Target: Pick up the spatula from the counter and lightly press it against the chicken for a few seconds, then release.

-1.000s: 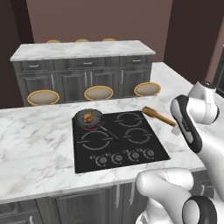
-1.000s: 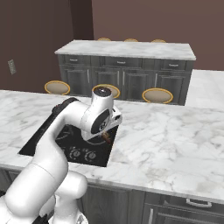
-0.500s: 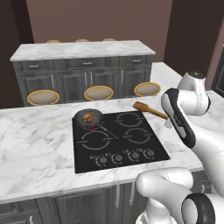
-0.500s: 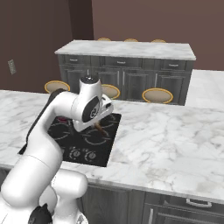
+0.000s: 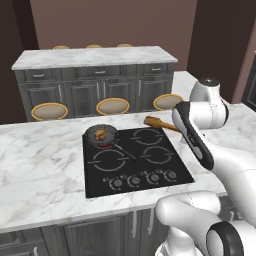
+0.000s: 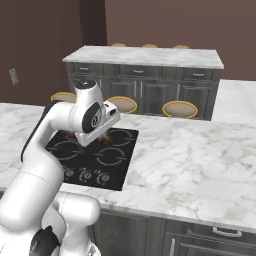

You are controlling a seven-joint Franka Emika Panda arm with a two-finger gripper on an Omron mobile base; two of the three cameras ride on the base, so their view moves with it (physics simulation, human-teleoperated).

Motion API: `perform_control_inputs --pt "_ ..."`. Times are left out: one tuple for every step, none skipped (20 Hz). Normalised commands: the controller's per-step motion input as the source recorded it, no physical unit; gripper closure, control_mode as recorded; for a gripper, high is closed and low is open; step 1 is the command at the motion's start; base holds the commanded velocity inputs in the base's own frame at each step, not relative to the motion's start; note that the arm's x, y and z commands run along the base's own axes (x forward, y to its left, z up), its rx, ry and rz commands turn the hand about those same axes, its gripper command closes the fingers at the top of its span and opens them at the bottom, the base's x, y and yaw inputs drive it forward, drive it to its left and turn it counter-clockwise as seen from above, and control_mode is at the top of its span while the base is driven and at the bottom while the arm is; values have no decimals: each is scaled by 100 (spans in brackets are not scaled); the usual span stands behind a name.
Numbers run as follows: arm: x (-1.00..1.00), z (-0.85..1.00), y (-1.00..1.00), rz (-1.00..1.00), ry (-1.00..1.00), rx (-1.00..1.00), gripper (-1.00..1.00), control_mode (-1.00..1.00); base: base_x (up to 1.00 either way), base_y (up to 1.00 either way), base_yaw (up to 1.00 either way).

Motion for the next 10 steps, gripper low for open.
perform_control_inputs --pt "13 0 22 7 0 -5 100 -100 0 0 0" --pt "13 4 17 7 0 -4 100 -100 0 0 0" --pt "17 12 18 8 0 -2 100 -100 0 0 0" --pt "17 17 19 8 0 -2 100 -100 0 0 0" --pt "21 18 22 8 0 -2 100 -100 0 0 0" --pt "20 16 24 8 0 -1 100 -100 0 0 0" --pt "20 10 27 8 1 -1 100 -100 0 0 0" --pt "20 5 31 7 3 -1 100 -100 0 0 0" --pt "22 1 33 8 5 -1 100 -100 0 0 0" --pt "26 0 34 8 6 -1 100 -100 0 0 0"
